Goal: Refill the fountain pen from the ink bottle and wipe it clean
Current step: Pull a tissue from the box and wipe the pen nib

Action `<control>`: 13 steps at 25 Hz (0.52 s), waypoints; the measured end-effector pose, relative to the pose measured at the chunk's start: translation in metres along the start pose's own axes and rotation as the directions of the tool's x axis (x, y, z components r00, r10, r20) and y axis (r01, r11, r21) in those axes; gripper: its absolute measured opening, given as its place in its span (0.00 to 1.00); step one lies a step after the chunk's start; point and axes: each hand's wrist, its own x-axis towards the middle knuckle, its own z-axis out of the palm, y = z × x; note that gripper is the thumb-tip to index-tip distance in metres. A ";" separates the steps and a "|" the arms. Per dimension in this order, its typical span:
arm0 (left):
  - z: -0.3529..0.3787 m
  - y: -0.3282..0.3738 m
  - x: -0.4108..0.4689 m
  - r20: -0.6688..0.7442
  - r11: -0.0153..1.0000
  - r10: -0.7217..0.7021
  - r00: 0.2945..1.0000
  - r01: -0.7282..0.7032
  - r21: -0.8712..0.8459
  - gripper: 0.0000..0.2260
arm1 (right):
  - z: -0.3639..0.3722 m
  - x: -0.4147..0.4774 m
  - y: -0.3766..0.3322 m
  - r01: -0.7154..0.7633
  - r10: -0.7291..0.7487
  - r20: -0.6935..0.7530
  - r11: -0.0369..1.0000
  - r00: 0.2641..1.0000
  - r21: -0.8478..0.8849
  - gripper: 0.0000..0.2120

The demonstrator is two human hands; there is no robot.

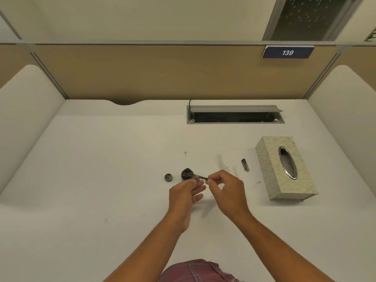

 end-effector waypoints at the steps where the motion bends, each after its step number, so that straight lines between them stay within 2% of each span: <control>1: 0.002 0.000 -0.002 0.018 1.000 0.012 1.000 -0.012 -0.010 0.10 | -0.001 -0.006 0.002 -0.024 0.024 0.000 0.999 1.000 0.031 0.04; 13: 0.017 -0.007 -0.017 0.118 1.000 0.028 0.993 -0.029 0.010 0.10 | -0.022 -0.033 0.018 -0.169 0.164 0.046 0.975 0.985 0.142 0.04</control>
